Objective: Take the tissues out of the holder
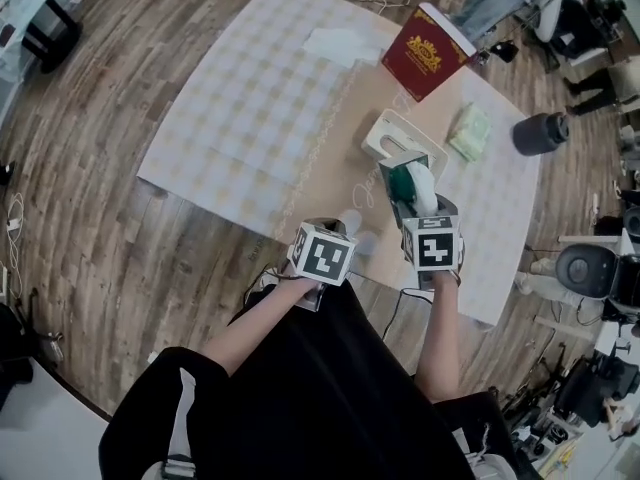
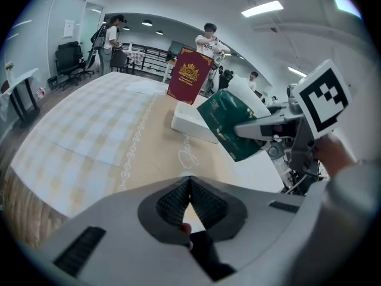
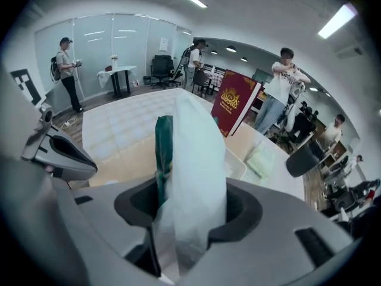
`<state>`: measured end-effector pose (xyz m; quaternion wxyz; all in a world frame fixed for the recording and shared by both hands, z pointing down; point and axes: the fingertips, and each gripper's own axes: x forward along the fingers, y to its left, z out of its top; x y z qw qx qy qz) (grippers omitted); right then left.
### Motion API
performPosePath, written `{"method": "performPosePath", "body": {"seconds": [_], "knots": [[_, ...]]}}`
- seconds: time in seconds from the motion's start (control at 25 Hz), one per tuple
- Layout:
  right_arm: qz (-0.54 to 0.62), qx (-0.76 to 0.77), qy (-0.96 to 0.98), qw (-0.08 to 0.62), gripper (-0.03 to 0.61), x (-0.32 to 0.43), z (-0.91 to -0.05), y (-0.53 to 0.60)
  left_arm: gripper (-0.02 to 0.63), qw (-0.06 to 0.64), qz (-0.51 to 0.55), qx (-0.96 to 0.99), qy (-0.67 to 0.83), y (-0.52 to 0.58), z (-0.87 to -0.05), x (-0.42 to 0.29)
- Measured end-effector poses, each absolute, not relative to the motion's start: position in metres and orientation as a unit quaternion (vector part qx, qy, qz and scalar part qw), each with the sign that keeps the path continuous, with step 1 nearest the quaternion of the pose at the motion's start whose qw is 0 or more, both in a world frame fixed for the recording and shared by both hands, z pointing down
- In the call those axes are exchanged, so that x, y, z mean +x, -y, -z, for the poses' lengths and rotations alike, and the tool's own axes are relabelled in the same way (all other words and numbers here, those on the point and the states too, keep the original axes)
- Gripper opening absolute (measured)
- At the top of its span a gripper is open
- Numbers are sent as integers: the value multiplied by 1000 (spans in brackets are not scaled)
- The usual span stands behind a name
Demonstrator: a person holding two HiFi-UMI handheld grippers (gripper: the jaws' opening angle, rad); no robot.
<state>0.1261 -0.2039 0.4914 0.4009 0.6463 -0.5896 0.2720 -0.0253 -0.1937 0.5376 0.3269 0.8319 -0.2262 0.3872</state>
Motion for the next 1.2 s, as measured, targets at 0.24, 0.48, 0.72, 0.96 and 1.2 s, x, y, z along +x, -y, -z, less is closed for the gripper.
{"method": "performPosePath", "body": {"seconds": [0.24,0.48,0.72,0.96,1.2], "knots": [[-332,673,561,350,238,74,-516,156,2,307,-408,841,178,166,-551,-55],[-372,692,540,302,238,43,-526,114,1,298,-418,846,146,137,-552,-66],[-402,722,504,253,238,35,-526,71,2,279,-438,848,105,105,-557,-60],[-408,763,457,207,238,56,-517,19,1,246,-455,854,58,62,-555,-31],[-418,787,422,164,238,98,-512,-46,2,220,-462,859,28,7,-552,22]]}}
